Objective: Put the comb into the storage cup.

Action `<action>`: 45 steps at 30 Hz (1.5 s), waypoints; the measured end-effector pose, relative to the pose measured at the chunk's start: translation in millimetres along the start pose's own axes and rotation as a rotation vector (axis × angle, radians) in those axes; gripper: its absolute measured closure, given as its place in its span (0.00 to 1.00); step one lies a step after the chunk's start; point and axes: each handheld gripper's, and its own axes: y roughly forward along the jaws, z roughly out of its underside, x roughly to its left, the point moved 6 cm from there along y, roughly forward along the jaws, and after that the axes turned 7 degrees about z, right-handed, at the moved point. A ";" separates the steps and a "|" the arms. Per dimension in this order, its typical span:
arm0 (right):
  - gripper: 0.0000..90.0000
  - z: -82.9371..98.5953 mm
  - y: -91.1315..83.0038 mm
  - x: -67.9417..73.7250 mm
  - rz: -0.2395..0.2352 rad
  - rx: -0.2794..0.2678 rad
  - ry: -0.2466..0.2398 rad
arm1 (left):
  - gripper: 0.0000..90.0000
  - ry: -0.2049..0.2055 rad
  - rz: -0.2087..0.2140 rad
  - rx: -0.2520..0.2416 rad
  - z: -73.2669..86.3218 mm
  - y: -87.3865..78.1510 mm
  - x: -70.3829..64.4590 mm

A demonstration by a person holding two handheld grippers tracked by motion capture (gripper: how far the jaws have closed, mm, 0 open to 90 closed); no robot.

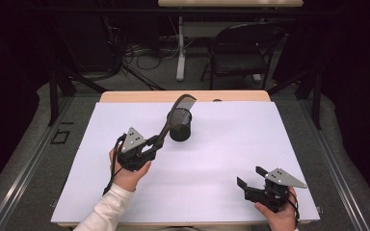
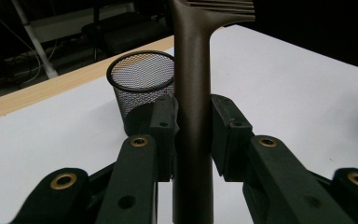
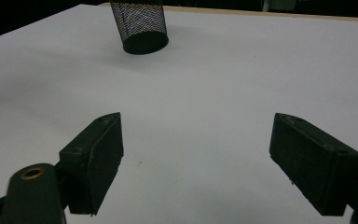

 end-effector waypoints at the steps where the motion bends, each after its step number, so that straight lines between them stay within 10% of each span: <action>1: 0.19 -0.6 0.5 0.5 -0.002 -0.003 0.005 | 0.81 -0.002 -0.003 -0.003 0.1 -0.2 0.1; 16: 0.18 -23.7 2.4 10.1 -0.046 0.003 0.080 | 0.81 -0.052 -0.019 -0.042 2.4 -3.6 1.0; 45: 0.18 -102.2 47.2 56.5 -0.136 0.012 0.030 | 0.80 -0.101 -0.045 -0.063 3.6 -8.8 11.2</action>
